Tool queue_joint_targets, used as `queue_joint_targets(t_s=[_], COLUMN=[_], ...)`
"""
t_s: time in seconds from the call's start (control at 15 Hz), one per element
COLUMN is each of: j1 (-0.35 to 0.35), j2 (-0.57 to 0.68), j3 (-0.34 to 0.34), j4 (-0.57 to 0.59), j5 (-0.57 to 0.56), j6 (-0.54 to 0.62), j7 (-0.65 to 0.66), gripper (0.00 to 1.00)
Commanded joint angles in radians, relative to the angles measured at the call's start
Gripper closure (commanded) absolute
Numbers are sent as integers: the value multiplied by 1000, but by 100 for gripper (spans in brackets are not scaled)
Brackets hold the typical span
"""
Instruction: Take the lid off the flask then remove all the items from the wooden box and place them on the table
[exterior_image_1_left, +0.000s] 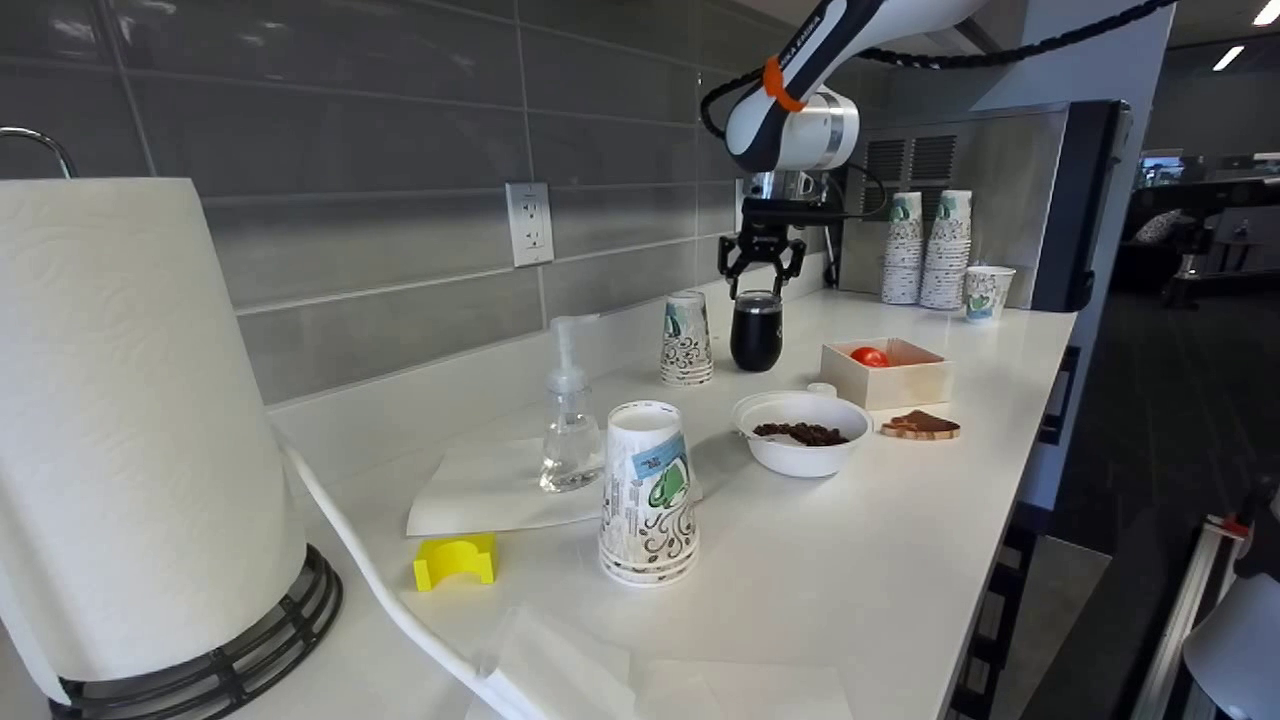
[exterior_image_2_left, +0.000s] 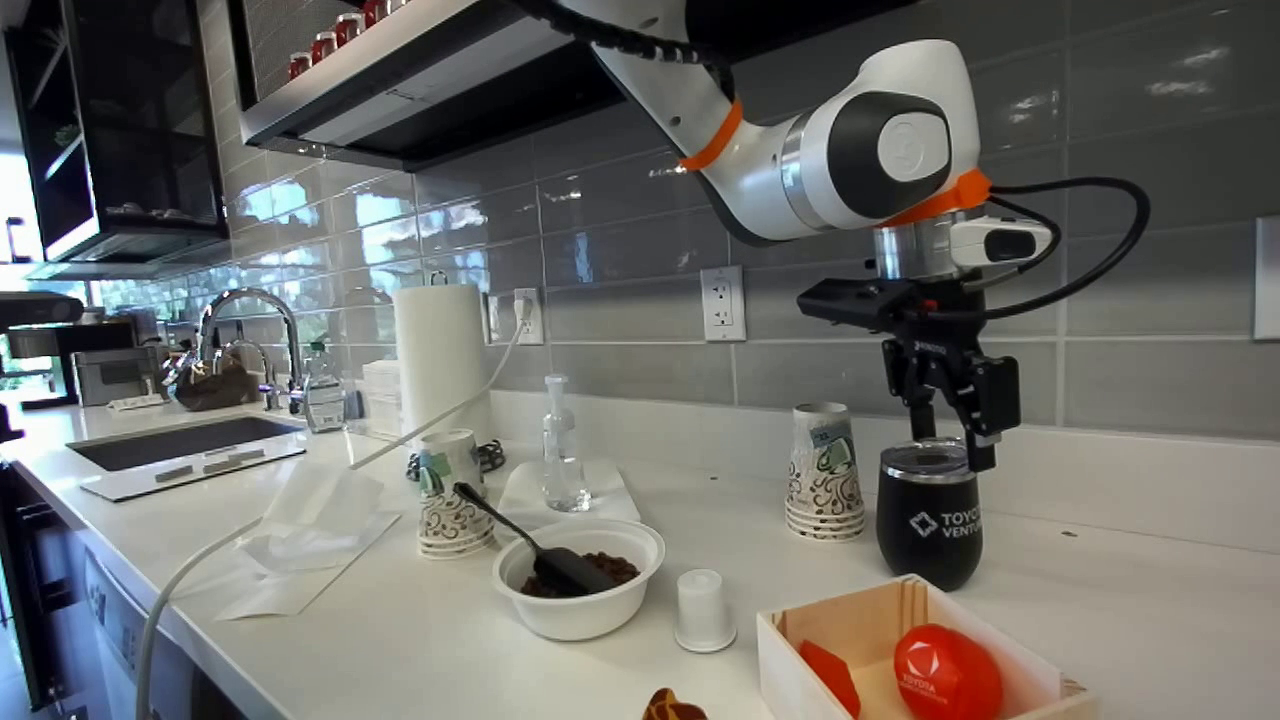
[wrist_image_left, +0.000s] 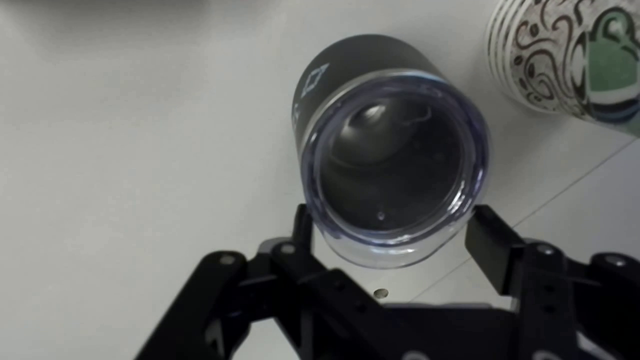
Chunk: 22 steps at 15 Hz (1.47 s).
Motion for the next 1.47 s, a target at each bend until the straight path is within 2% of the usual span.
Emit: queue_joint_targets(t_s=[0.0,0.73,1.13,1.4], j1=[8,-19,-51,-86], j2=[-31,-94,-118,-112], j3=[-7,-23,-71,-87], j4=[-20,-28,-90,-130], j5=[-2,19,27,85], j6=[0,-53,-21,17], j7=[8,16,65,80], gripper=[48,48,48,48])
